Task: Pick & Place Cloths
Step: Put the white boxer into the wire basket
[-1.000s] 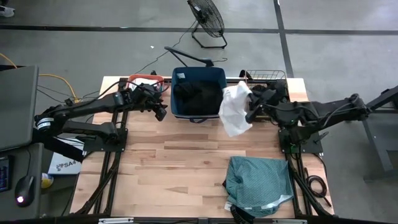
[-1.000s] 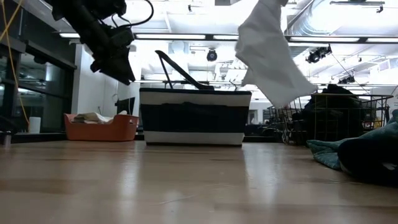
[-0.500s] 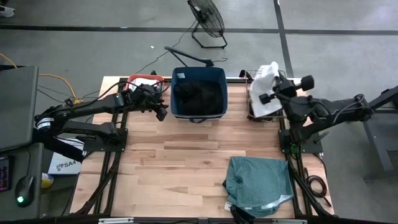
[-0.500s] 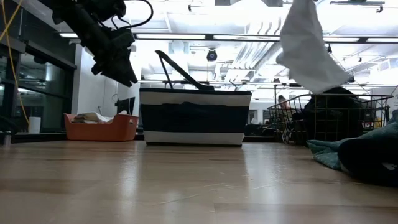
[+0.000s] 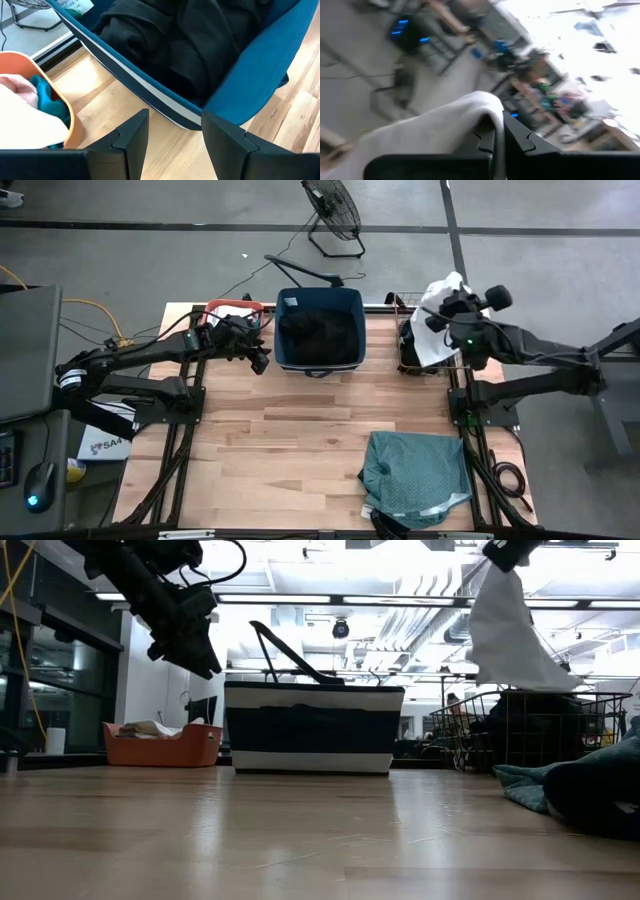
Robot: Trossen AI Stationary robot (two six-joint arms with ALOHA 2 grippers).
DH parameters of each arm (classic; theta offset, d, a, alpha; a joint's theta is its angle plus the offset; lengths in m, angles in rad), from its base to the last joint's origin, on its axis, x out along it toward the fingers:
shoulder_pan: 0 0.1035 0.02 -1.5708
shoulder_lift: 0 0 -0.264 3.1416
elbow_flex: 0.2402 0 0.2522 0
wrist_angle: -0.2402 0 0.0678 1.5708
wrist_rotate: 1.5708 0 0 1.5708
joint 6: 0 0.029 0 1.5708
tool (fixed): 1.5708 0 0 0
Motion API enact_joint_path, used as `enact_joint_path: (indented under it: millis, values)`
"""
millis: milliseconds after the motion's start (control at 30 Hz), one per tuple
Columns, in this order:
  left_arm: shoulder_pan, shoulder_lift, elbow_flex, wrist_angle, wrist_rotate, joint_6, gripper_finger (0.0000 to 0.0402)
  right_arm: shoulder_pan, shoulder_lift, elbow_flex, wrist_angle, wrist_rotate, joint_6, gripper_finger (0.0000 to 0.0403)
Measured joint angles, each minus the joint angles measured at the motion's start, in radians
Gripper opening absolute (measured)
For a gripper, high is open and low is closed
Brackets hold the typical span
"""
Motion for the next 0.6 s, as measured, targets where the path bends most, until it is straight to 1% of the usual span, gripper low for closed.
enact_joint_path:
  millis: [100, 233, 367, 467, 600]
  values:
    - [0.0, 0.0, 0.0, 0.0, 0.0, 0.0, 0.0179, -0.081, 0.002, 0.0, -0.094, -0.173, 0.101, 0.0004]
    - [0.0, 0.0, 0.0, 0.0, 0.001, 0.0, 0.0179, -0.188, 0.009, 0.0, -0.234, -0.403, 0.28, 0.0004]
    - [0.0, 0.0, 0.0, 0.0, 0.002, 0.0, 0.0179, -0.276, 0.035, 0.0, -0.377, -0.574, 0.457, 0.0004]
    - [0.0, 0.0, 0.0, 0.0, 0.002, 0.0, 0.0179, -0.324, 0.071, 0.0, -0.441, -0.713, 0.568, 0.0004]
    - [0.0, 0.0, 0.0, 0.001, 0.002, 0.0, 0.0179, -0.366, 0.135, 0.0, -0.471, -0.892, 0.628, 0.0004]
